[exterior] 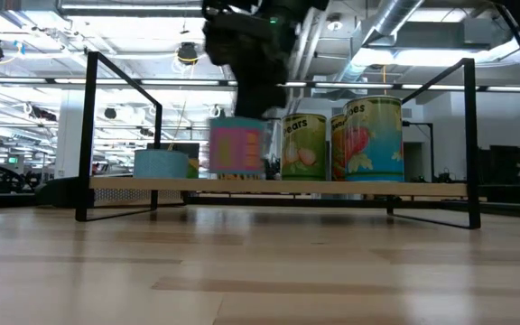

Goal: Pick and place cans onto a shelf
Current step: Put the canned corn on the shelf

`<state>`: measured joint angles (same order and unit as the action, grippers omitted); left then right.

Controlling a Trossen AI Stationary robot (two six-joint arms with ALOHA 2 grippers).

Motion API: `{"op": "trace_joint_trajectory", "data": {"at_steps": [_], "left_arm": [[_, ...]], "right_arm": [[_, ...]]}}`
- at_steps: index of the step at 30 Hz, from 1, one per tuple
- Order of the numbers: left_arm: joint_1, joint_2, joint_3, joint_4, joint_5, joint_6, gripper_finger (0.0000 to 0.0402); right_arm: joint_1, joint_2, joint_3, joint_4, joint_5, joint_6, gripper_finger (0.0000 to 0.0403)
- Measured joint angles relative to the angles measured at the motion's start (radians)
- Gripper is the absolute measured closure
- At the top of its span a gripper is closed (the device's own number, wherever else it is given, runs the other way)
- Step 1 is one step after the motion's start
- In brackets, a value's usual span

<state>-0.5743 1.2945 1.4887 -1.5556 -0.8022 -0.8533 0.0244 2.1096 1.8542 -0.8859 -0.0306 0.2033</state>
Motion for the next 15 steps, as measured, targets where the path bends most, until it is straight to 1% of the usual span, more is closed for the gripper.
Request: {"op": "trace_joint_trajectory", "data": {"at_steps": [7,11,15], "left_arm": [[0.001,-0.001,0.0,0.002,-0.011,0.001,0.0359],[0.001,-0.001,0.0,0.002,-0.025,0.002,0.0359],[0.007,-0.001,0.0,0.002,-0.025,0.012,0.0359]], "right_arm": [[-0.015,-0.003,0.0,0.005,0.002,-0.004,0.0374],[-0.028,-0.003,0.0,0.016,0.0,-0.009,0.0362],[-0.042,-0.003,0.0,0.038,0.001,-0.047,0.0349]]}}
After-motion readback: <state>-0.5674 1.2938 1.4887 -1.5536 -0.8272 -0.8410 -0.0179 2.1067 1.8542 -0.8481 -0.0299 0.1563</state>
